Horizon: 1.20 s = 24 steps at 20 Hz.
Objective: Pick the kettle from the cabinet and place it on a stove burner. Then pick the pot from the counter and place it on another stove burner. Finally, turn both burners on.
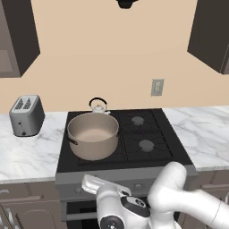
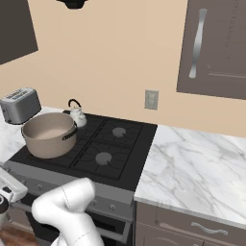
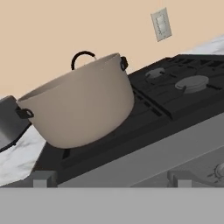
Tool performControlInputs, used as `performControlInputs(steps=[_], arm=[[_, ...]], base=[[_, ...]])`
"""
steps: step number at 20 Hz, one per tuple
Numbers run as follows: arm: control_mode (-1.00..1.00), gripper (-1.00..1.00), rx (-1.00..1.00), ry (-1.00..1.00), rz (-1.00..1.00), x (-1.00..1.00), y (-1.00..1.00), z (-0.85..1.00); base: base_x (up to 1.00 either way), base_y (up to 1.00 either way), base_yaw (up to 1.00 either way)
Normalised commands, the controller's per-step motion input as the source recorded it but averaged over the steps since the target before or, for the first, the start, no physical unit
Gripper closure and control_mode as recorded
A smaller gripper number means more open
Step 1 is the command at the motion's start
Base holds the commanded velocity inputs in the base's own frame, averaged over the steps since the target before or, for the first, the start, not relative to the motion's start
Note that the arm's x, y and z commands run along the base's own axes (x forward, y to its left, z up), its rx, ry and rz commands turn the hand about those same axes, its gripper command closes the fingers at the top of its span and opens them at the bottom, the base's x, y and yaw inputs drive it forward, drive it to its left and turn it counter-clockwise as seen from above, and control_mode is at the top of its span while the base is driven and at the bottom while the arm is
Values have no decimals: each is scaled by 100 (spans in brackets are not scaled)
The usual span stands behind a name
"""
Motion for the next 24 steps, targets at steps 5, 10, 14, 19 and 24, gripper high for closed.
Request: performControlInputs(steps=[5, 10, 14, 19, 24], arm=[[-100, -100, -4, -4, 0, 0, 0, -36], [-100, -100, -2, 0, 0, 0, 0, -18], [-100, -100, -3, -2, 0, 1, 0, -25], [-100, -100, -3, -5, 0, 7, 0, -29], [-100, -100, -4, -5, 0, 13, 0, -26]], base=[[0, 0, 0], [0, 0, 0], [0, 0, 0], [0, 0, 0], [0, 0, 0]])
